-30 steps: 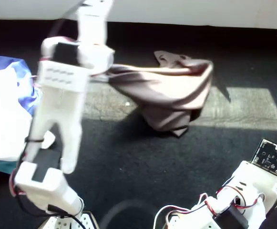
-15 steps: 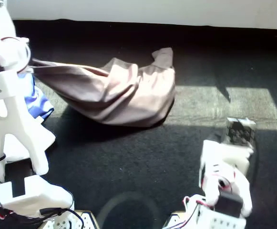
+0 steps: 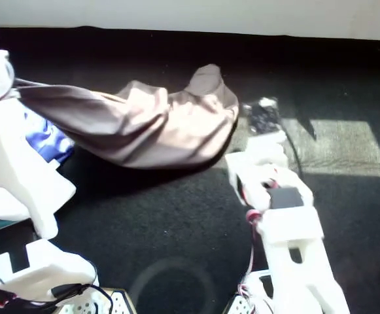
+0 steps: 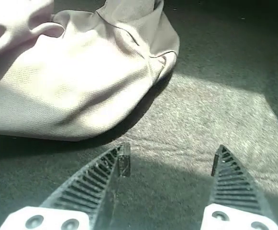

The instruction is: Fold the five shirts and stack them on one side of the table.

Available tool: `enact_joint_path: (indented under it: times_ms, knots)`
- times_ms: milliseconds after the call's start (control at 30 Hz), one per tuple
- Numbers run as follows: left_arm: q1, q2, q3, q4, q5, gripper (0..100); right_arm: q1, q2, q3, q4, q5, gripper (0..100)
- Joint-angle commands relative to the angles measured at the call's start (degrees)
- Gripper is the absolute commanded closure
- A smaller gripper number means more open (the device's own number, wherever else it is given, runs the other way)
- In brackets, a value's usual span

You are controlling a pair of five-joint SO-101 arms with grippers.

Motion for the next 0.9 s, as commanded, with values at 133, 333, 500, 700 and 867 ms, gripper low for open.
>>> enact_joint_path:
  times_ms: [133, 333, 500, 700, 867]
  knots:
    - [-1.4, -2.9, -0.5, -1.3, -0.2, 99, -8.7, 22.3, -6.9, -13.9, -0.5, 72.4]
    - [-1.4, -2.6, -0.4, -1.2, -0.2, 99, -11.9, 38.3, -17.5, -16.7, -0.5, 72.4]
    - [-1.4, -2.7, -0.4, -1.2, -0.2, 99, -12.4, 49.9, -27.0, -16.6, -0.5, 72.4]
    - [-0.7, -2.7, 2.4, 1.2, -0.3, 99, -11.6, 55.3, -33.8, -9.2, -0.4, 99.8]
    - [1.0, -3.1, 7.1, 4.6, -0.4, 99, -7.5, 55.3, -39.3, -0.3, -0.4, 98.9]
